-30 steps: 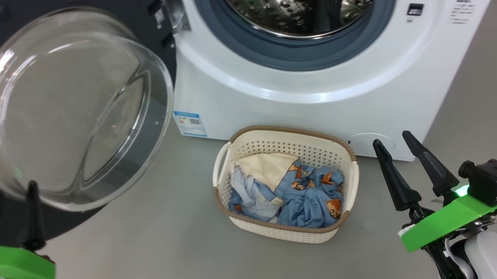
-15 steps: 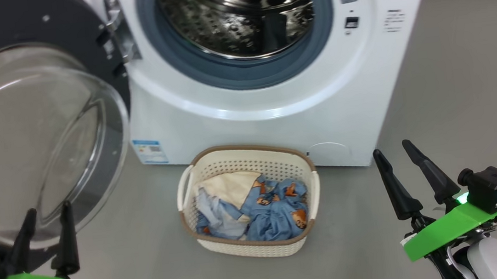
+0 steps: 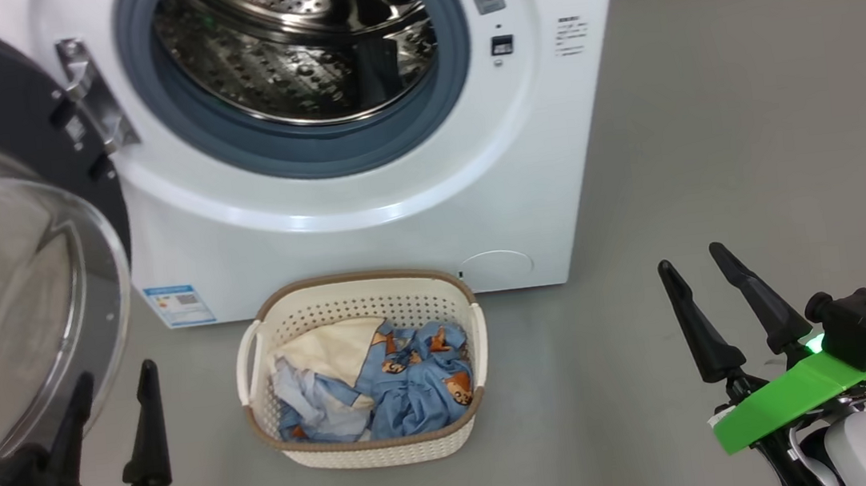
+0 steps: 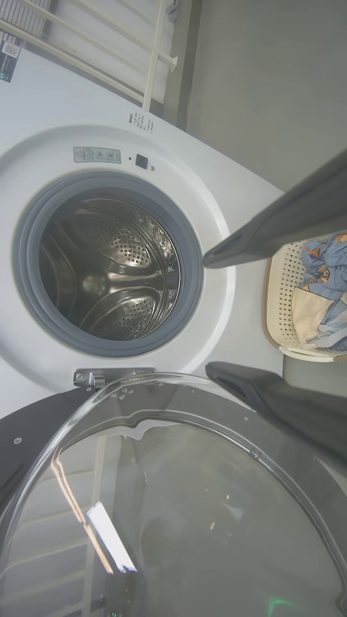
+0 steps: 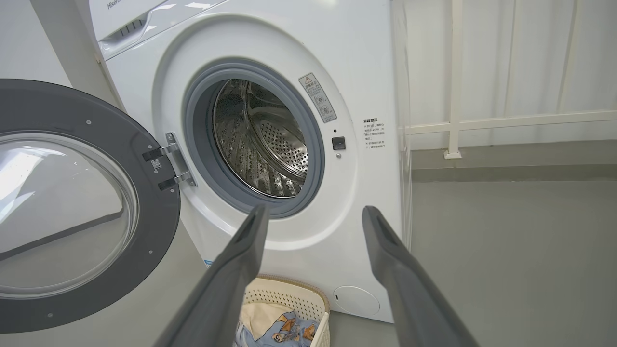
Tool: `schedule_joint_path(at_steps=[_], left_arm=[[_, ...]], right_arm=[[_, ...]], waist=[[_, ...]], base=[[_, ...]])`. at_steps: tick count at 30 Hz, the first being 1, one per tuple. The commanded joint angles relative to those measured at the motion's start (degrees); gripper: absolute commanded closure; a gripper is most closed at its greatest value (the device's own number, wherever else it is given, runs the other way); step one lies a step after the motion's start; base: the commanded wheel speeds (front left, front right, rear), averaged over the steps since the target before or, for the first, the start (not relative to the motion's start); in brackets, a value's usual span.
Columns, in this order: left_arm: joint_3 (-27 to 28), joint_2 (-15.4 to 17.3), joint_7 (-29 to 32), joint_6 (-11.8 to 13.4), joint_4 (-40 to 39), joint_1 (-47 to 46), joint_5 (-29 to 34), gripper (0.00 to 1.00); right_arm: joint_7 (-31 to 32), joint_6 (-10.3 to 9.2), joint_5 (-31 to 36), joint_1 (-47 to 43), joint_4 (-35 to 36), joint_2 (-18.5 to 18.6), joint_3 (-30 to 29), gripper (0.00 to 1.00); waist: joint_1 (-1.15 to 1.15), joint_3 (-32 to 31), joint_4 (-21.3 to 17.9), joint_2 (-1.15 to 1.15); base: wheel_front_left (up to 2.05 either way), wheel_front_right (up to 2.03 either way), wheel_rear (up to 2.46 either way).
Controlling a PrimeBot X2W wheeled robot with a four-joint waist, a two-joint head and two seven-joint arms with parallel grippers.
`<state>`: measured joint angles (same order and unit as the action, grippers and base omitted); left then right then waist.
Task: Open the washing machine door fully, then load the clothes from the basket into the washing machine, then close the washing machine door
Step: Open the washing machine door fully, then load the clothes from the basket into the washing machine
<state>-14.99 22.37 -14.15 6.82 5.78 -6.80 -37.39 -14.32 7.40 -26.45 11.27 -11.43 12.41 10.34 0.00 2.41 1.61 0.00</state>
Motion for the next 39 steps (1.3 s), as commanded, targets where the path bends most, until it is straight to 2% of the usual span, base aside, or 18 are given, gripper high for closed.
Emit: schedule_joint_path(at_steps=[1, 20, 39], left_arm=[[2.4, 1.4, -0.7, 0.2, -1.6, -0.7, 0.7, 0.00], [5.0, -2.0, -0.8, -1.1, -1.7, 2.9, 4.4, 0.00], [6.1, -2.8, -0.8, -2.4, -1.1, 2.6, 6.5, 0.00]], right_arm=[[-0.7, 0.09, 0.2, 0.7, 1.3, 0.6, 1.0, 0.00], [-0.7, 0.09, 0.0, 0.4, 0.7, 2.1, 1.0, 0.00], [-0.7, 0.09, 0.8, 0.3, 1.3, 1.5, 0.3, 0.00]], waist=[[0.00, 0.0, -1.5, 0.00], [0.00, -1.3, -3.3, 0.00], [0.00, -0.6, -3.3, 0.00]], base=[[0.00, 0.00, 0.00], [0.00, 0.00, 0.00], [0.00, 0.00, 0.00]])
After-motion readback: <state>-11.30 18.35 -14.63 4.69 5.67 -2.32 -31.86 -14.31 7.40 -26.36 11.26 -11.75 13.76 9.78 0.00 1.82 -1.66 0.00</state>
